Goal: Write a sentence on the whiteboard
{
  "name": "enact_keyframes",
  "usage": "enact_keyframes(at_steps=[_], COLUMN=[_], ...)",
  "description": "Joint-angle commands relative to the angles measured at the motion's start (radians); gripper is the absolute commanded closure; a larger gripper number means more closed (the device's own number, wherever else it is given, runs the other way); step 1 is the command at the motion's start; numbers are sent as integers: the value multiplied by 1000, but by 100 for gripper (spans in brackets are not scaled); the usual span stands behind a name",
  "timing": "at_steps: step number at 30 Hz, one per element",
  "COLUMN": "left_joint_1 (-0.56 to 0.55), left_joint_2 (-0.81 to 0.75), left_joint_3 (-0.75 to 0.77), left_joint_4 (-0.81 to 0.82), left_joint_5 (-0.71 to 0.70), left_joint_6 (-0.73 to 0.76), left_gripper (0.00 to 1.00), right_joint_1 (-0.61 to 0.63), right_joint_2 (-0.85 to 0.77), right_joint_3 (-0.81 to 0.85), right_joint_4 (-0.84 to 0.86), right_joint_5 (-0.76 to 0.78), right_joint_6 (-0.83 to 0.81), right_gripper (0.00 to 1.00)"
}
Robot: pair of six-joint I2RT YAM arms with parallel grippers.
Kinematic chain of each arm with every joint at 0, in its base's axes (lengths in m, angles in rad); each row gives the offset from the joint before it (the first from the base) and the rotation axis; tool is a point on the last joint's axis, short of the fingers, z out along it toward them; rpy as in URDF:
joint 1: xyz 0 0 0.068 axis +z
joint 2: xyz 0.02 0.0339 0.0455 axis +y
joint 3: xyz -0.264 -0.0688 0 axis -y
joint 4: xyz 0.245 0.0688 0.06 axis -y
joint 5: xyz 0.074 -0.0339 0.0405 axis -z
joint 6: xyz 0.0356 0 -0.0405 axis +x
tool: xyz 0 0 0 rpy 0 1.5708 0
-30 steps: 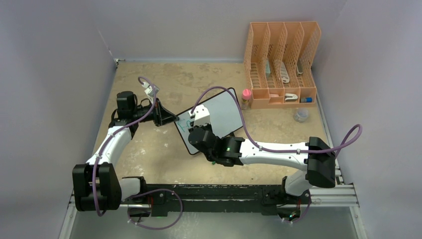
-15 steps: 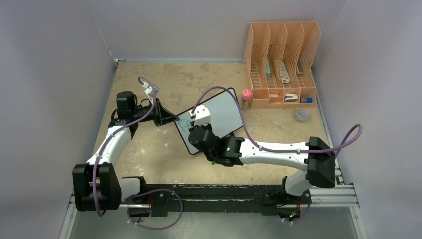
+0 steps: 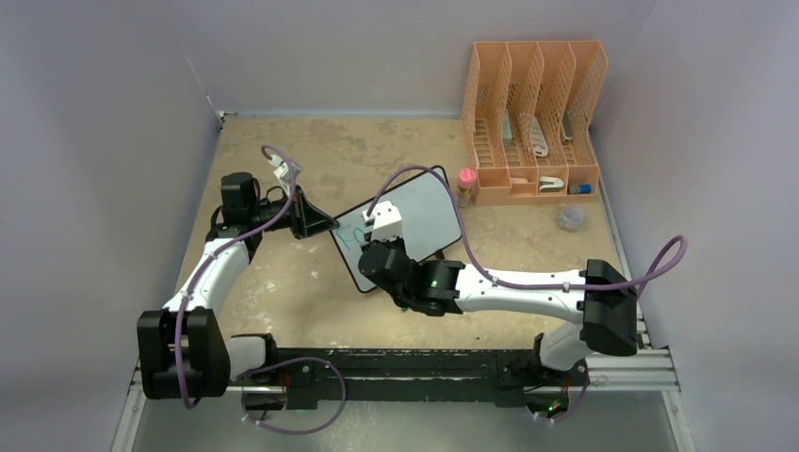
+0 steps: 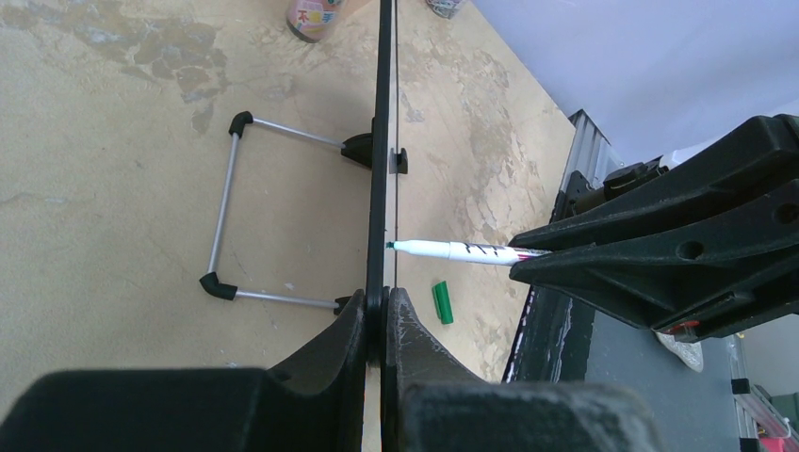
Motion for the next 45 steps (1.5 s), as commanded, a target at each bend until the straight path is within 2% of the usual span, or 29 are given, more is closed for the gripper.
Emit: enact_keyframes(at_steps=[1,25,45], left_joint_1=[-16,-15,-15], left_joint_2=[8,14,15], left_joint_3=[25,25,26], left_joint_4=[-22,-20,-24], left_joint_5=[17,17,11], left_joint_6=[23,23,27], left_gripper=[100,100,100], right_joint_1=[-9,-9,-54], right_joint_2=[-26,-29,-121], right_joint_3=[-12,-35,-54], right_joint_4=[-17,-43,107], right_joint_5=[8,12,-39], right_joint_6=[28,59,-44], right_gripper=[100,100,100])
